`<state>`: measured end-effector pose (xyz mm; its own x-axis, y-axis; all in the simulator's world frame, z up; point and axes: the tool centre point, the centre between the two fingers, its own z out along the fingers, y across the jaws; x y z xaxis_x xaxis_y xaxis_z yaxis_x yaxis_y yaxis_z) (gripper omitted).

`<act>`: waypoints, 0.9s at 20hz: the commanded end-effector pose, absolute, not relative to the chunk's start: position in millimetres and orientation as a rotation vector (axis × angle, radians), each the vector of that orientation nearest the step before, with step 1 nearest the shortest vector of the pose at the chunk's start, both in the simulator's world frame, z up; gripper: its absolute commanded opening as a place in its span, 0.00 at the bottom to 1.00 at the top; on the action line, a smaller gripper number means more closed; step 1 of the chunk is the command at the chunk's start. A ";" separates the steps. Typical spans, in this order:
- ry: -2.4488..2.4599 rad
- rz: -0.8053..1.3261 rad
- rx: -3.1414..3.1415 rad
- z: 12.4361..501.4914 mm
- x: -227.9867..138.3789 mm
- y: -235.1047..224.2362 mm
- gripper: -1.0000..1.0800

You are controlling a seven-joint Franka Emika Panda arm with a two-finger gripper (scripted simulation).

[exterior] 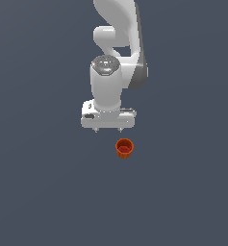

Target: Pick up the object and move it to a goal position.

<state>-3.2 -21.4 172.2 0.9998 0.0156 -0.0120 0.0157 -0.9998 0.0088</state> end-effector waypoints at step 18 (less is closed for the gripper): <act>0.147 -0.036 3.147 169.3 -7.6 -15.3 0.62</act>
